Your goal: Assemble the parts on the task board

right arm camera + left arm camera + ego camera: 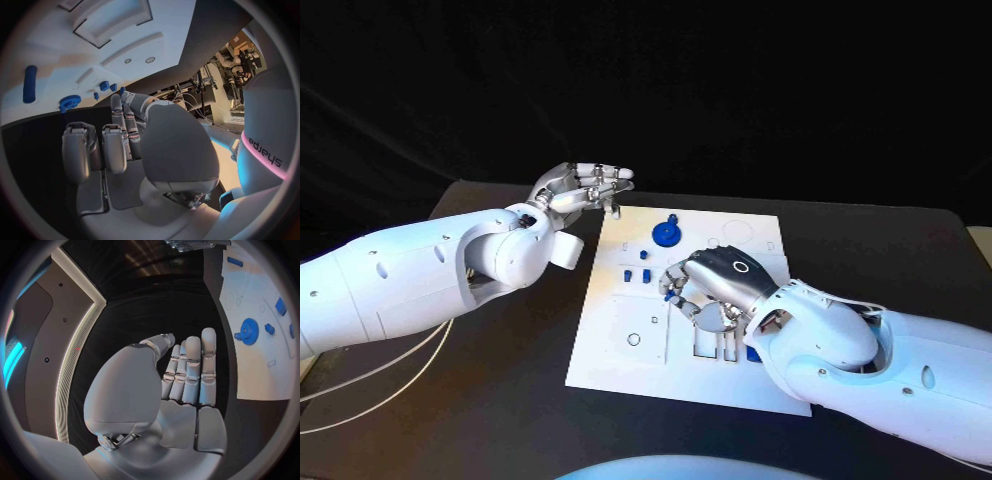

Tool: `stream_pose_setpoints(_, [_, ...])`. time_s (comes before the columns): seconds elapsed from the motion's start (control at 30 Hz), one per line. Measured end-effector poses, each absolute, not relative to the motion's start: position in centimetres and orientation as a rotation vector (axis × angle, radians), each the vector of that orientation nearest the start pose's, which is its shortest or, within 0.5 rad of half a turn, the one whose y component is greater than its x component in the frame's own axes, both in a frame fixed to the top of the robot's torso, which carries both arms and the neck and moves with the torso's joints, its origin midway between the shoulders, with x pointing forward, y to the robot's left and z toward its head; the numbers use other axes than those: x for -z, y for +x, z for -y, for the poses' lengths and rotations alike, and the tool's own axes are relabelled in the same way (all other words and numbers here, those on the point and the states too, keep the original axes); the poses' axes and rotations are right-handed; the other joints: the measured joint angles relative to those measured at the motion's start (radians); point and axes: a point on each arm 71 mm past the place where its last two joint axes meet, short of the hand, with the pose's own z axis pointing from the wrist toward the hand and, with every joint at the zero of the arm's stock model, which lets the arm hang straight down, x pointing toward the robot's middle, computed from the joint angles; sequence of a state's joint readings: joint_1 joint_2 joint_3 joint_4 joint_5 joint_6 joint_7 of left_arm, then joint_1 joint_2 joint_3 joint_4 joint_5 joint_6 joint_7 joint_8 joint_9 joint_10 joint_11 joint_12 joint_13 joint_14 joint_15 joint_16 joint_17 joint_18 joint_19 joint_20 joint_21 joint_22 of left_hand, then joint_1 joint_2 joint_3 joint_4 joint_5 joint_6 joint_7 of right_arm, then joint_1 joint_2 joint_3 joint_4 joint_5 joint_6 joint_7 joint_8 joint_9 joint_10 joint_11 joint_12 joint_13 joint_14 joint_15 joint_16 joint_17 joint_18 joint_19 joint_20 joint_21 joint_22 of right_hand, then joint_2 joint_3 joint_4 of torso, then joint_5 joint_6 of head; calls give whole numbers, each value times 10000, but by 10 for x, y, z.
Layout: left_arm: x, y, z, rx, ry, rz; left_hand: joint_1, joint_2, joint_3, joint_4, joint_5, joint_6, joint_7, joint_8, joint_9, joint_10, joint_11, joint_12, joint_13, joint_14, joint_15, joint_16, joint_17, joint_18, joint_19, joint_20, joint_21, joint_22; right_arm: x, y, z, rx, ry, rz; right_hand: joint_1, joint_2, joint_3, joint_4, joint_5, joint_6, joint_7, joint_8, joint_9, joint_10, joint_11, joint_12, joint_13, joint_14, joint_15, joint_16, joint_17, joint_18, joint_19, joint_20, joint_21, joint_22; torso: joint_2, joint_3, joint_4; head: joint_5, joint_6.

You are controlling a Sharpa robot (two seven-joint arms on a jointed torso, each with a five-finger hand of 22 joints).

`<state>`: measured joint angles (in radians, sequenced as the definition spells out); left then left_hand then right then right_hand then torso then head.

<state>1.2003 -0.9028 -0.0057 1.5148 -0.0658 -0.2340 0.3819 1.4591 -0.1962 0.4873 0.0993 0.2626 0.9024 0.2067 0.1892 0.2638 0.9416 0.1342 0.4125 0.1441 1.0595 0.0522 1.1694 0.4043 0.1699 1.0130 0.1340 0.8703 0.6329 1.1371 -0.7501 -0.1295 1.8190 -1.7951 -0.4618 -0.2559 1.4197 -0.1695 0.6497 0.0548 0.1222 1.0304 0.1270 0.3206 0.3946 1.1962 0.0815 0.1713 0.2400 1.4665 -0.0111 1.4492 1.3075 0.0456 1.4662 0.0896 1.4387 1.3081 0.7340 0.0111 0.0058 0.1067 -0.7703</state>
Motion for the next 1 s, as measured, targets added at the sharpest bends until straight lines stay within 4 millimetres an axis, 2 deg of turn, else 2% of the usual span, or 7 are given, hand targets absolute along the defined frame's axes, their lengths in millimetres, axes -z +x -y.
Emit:
stream_pose_setpoints(0.2, [165, 494, -234, 15647, -10440, -14216, -40, 40, 0, 0, 0, 0, 0, 0, 0, 0, 0, 0, 0, 0, 0, 0, 1, 1, 0, 0, 0, 0, 209, 381, 74, -8483, -4515, -15047, -39, 38, 0, 0, 0, -1, -1, -20, 0, 30, -26, -21, -17, 0, 0, 0, -1, 0, 0, 0, 0, 0, 7, 3, -11, 266, -105])
stream_pose_setpoints(0.43, [165, 494, -231, 15675, -10455, -14258, -40, 40, 0, 0, 0, 0, 0, 0, 1, 0, 0, 0, -1, 0, 0, 0, 1, 0, 0, 0, 0, 0, 219, 382, 69, -8539, -4542, -15185, -39, 38, -1, 0, -2, -37, 26, 3, 11, 33, -24, -21, -12, 0, 0, 0, -1, 0, 0, 0, 0, -1, 17, 13, -17, 440, -229])
stream_pose_setpoints(1.0, [165, 493, -230, 15710, -10474, -14310, -81, -1, 0, 0, 0, 0, 0, 0, 2, -35, 36, 0, -1, 0, 0, 0, -10, 0, -38, 37, 0, 0, 229, 384, 65, -8465, -4631, -15405, -38, 35, 27, -29, -9, -54, 11, 1, 5, 49, -12, -38, -14, 0, 0, -1, 6, 0, 0, 0, -1, -3, 23, 21, -35, 559, -370])
